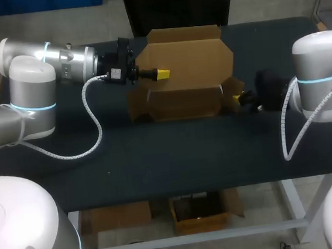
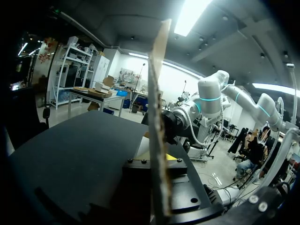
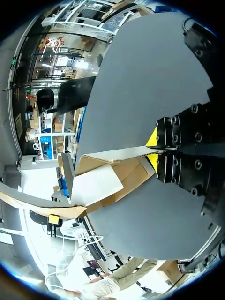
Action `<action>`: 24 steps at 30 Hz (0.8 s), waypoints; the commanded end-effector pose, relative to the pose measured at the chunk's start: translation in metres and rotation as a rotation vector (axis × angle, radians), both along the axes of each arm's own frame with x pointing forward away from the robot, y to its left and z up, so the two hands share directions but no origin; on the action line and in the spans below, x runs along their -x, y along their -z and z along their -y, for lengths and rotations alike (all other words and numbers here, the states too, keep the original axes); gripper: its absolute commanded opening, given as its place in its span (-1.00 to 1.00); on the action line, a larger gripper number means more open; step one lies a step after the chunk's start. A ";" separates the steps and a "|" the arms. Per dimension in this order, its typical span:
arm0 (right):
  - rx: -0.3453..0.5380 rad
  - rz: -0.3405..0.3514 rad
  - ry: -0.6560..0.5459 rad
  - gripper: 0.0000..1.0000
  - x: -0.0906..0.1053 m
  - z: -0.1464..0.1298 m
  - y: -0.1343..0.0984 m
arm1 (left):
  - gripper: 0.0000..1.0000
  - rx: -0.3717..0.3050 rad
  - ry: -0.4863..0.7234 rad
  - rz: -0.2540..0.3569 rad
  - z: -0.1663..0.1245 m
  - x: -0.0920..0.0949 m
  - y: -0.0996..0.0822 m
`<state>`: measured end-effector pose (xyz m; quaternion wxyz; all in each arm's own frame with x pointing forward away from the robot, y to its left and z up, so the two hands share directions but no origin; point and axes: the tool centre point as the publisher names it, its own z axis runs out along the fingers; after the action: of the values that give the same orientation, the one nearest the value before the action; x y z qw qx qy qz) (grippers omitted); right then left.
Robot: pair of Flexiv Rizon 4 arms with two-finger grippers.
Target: Assemble the packaging by folding the flat box into shape, placing the metal phone stand inside, and closing the box properly
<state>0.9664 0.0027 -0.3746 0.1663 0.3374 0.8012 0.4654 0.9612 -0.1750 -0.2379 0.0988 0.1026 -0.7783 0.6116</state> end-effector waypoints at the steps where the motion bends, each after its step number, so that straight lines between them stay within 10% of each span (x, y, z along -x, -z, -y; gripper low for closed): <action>1: -0.006 0.017 0.012 -1.00 0.001 -0.006 0.006 | -1.00 -0.002 0.001 0.000 -0.001 0.000 0.002; 24: -0.014 0.030 0.096 -1.00 0.016 -0.020 0.001 | -1.00 -0.002 0.001 0.000 -0.001 0.000 0.002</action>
<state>0.9538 0.0157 -0.3749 0.1895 0.3670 0.7814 0.4677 0.9612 -0.1729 -0.2373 0.0984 0.1029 -0.7782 0.6116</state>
